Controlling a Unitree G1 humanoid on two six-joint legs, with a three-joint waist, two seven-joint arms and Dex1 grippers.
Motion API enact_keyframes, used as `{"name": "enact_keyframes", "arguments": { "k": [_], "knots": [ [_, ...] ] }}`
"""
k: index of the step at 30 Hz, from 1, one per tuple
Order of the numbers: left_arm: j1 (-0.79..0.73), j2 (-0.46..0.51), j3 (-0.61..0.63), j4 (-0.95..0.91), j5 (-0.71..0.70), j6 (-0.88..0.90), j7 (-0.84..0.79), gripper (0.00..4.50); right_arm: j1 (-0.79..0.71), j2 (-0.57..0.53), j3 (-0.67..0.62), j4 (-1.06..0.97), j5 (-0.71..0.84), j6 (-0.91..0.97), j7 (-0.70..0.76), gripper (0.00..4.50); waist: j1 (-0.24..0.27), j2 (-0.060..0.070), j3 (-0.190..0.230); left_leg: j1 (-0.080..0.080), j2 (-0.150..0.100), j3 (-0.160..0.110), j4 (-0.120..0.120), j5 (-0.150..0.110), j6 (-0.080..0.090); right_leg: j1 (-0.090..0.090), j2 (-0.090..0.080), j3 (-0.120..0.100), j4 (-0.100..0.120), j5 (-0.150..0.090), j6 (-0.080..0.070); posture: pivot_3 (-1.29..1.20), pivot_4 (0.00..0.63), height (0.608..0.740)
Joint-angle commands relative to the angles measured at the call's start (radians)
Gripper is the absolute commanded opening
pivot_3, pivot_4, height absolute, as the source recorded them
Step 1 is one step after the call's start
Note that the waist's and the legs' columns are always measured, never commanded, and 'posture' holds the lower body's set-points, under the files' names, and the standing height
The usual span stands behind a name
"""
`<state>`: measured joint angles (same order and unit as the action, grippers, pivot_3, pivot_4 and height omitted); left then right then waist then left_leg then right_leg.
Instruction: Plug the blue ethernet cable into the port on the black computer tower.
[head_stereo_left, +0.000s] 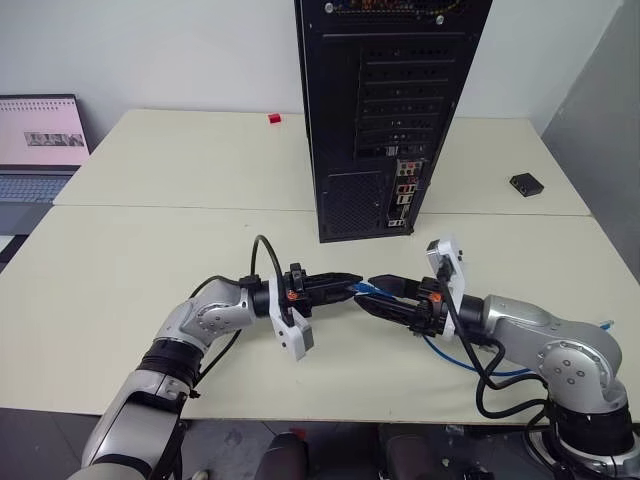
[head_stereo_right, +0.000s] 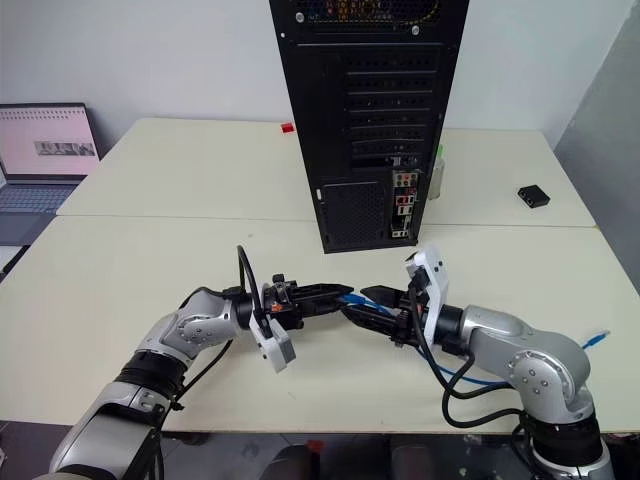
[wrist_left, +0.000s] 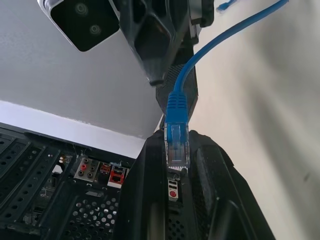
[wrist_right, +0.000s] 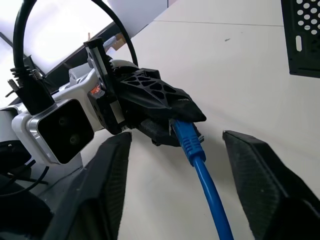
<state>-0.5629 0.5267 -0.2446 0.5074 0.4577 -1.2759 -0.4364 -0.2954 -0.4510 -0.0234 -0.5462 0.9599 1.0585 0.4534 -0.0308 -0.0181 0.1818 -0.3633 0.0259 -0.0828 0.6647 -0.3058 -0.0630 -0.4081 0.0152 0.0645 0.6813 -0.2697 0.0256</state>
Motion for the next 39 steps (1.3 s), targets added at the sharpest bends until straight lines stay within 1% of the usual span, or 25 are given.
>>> {"name": "enact_keyframes", "arguments": {
  "k": [1,3,7,10,18,21,23,24,25,30,31,32,33,34,36,38,39],
  "knots": [
    [-0.017,0.015,-0.003,-0.017,0.005,-0.008,0.033,0.3,-0.02,-0.005,-0.004,-0.009,0.0,-0.024,0.006,2.15,0.0,0.0,0.0,0.0,0.0,0.0,0.0,0.0,0.0,0.0,0.0,0.0,0.0,0.0,0.0,0.0,0.15,0.74],
    [-0.018,0.016,-0.005,-0.017,0.008,-0.005,0.043,0.3,-0.022,-0.005,-0.004,-0.006,0.0,-0.026,0.006,1.58,0.0,0.0,0.0,0.0,0.0,0.0,0.0,0.0,0.0,0.0,0.0,0.0,0.0,0.0,0.0,0.0,0.15,0.74],
    [-0.018,0.017,-0.005,-0.019,0.019,-0.002,0.06,0.3,-0.024,-0.007,-0.004,-0.002,0.0,-0.026,0.008,0.58,0.0,0.0,0.0,0.0,0.0,0.0,0.0,0.0,0.0,0.0,0.0,0.0,0.0,0.0,0.0,0.0,0.15,0.74],
    [-0.02,0.015,-0.001,-0.021,0.031,-0.002,0.076,0.3,-0.025,-0.009,-0.005,0.0,0.003,-0.026,0.008,0.05,0.0,0.0,0.0,0.0,0.0,0.0,0.0,0.0,0.0,0.0,0.0,0.0,0.0,0.0,0.0,0.0,0.15,0.74],
    [-0.026,0.01,0.001,-0.02,0.068,0.007,0.118,0.3,-0.027,-0.017,-0.012,0.003,0.018,-0.018,0.01,0.0,0.0,0.0,0.0,0.0,0.0,0.0,0.0,0.0,0.0,0.0,0.0,0.0,0.0,0.0,0.0,0.0,0.15,0.74],
    [-0.03,0.014,-0.024,-0.006,0.06,0.022,0.104,0.3,-0.03,-0.019,-0.016,0.007,0.021,-0.017,0.01,0.0,0.0,0.0,0.0,0.0,0.0,0.0,0.0,0.0,0.0,0.0,0.0,0.0,0.0,0.0,0.0,0.0,0.15,0.74],
    [-0.027,0.014,-0.033,-0.001,0.025,0.032,0.099,1.0,-0.031,-0.021,-0.016,0.01,0.02,-0.018,0.011,0.0,0.0,0.0,0.0,0.0,0.0,0.0,0.0,0.0,0.0,0.0,0.0,0.0,0.0,0.0,0.0,0.0,0.15,0.74],
    [-0.027,0.015,-0.038,-0.001,0.012,0.038,0.096,1.12,-0.032,-0.023,-0.016,0.011,0.019,-0.018,0.011,0.0,0.0,0.0,0.0,0.0,0.0,0.0,0.0,0.0,0.0,0.0,0.0,0.0,0.0,0.0,0.0,0.0,0.15,0.74],
    [-0.027,0.017,-0.046,0.001,-0.002,0.053,0.085,1.44,-0.032,-0.024,-0.016,0.011,0.017,-0.019,0.01,0.0,0.0,0.0,0.0,0.0,0.0,0.0,0.0,0.0,0.0,0.0,0.0,0.0,0.0,0.0,0.0,0.0,0.15,0.74],
    [-0.014,0.029,-0.078,0.008,-0.097,0.117,0.024,2.53,-0.029,-0.031,-0.016,0.012,0.003,-0.029,0.009,0.0,0.0,0.0,0.0,0.0,0.0,0.0,0.0,0.0,0.0,0.0,0.0,0.0,0.0,0.0,0.0,0.0,0.15,0.74],
    [-0.004,0.031,-0.077,0.006,-0.135,0.148,0.007,2.77,-0.027,-0.032,-0.018,0.01,-0.003,-0.034,0.006,0.0,0.0,0.0,0.0,0.0,0.0,0.0,0.0,0.0,0.0,0.0,0.0,0.0,0.0,0.0,0.0,0.0,0.15,0.74],
    [0.004,0.033,-0.075,0.003,-0.167,0.171,-0.007,2.9,-0.026,-0.033,-0.02,0.01,-0.008,-0.039,0.003,0.0,0.0,0.0,0.0,0.0,0.0,0.0,0.0,0.0,0.0,0.0,0.0,0.0,0.0,0.0,0.0,0.0,0.15,0.74],
    [0.014,0.038,-0.079,-0.004,-0.214,0.202,-0.036,3.2,-0.025,-0.034,-0.025,0.009,-0.016,-0.047,-0.001,0.0,-0.001,0.0,0.0,0.0,0.0,0.0,0.0,0.0,0.0,0.0,0.0,0.0,0.0,0.0,0.0,0.0,0.15,0.74],
    [0.027,0.044,-0.084,-0.017,-0.263,0.237,-0.072,3.38,-0.024,-0.036,-0.031,0.008,-0.025,-0.056,-0.006,0.0,-0.001,0.0,0.0,0.0,0.0,0.0,0.0,0.0,0.0,0.0,0.0,0.0,0.0,0.0,0.0,0.0,0.15,0.74],
    [0.108,0.048,-0.082,-0.156,-0.476,0.48,-0.185,3.41,-0.02,-0.034,-0.054,-0.01,-0.088,-0.109,-0.054,0.0,-0.001,0.0,0.0,0.0,0.0,0.0,0.0,0.0,0.0,0.0,0.0,0.0,0.0,0.0,0.0,0.0,0.15,0.74],
    [0.169,0.049,-0.069,-0.291,-0.61,0.687,-0.243,3.41,-0.017,-0.021,-0.069,-0.023,-0.14,-0.15,-0.103,0.0,-0.003,0.0,0.0,0.0,0.0,0.0,0.0,0.0,0.0,0.0,0.0,0.0,0.0,0.0,0.0,0.0,0.15,0.74],
    [0.192,0.044,-0.063,-0.372,-0.665,0.819,-0.241,3.41,-0.019,-0.024,-0.055,-0.03,-0.2,-0.184,-0.132,0.0,-0.003,0.0,0.0,0.0,0.001,0.0,0.0,0.0,0.0,0.0,0.0,0.0,0.0,0.0,0.0,0.0,0.15,0.74]
  ]
}}
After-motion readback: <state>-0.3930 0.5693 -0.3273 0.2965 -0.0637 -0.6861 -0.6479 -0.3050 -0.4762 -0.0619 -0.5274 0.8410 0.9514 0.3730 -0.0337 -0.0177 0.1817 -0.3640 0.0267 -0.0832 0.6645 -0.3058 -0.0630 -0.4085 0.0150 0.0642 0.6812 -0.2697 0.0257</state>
